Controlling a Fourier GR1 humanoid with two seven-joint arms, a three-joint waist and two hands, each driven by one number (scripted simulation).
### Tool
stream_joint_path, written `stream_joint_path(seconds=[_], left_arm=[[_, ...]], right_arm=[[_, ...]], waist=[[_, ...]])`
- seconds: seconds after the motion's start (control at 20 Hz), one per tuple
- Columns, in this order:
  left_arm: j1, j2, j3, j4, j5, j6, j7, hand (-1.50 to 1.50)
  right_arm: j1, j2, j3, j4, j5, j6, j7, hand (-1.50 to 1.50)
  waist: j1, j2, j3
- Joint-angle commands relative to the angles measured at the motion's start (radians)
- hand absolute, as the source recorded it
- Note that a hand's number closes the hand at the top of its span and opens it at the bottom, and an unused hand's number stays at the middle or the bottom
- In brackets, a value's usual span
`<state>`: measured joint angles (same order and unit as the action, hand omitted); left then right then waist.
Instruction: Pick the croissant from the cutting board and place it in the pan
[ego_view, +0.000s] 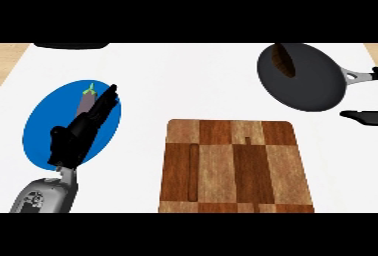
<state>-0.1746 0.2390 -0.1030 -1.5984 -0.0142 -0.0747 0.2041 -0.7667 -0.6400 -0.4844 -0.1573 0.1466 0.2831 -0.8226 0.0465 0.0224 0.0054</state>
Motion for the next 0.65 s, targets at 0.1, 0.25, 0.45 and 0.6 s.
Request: stream_joint_path(seconds=[0.1,0.25,0.45,0.6], left_arm=[[0.061,-0.013,-0.008,-0.034,-0.021,0.007,-0.02,0.0],[-0.019,-0.034,-0.002,-0.02,-0.017,0.017,0.043,0.0],[0.032,-0.01,0.037,0.025,-0.005,-0.012,-0.043,0.0],[0.018,-0.016,0.014,-0.058,-0.01,-0.013,0.058,0.0]], right_arm=[[0.072,0.001,0.005,-0.005,-0.002,0.066,-0.081,-1.5],[0.091,0.035,0.01,-0.014,-0.001,0.046,-0.107,-1.5],[0.178,0.029,0.008,-0.03,-0.007,0.064,-0.193,-1.5],[0.175,0.032,0.013,-0.028,-0.004,0.033,-0.177,-1.5]], waist=[[-0.006,-0.008,-0.001],[-0.015,-0.009,-0.001],[-0.022,-0.01,-0.002],[-0.017,-0.012,-0.001]])
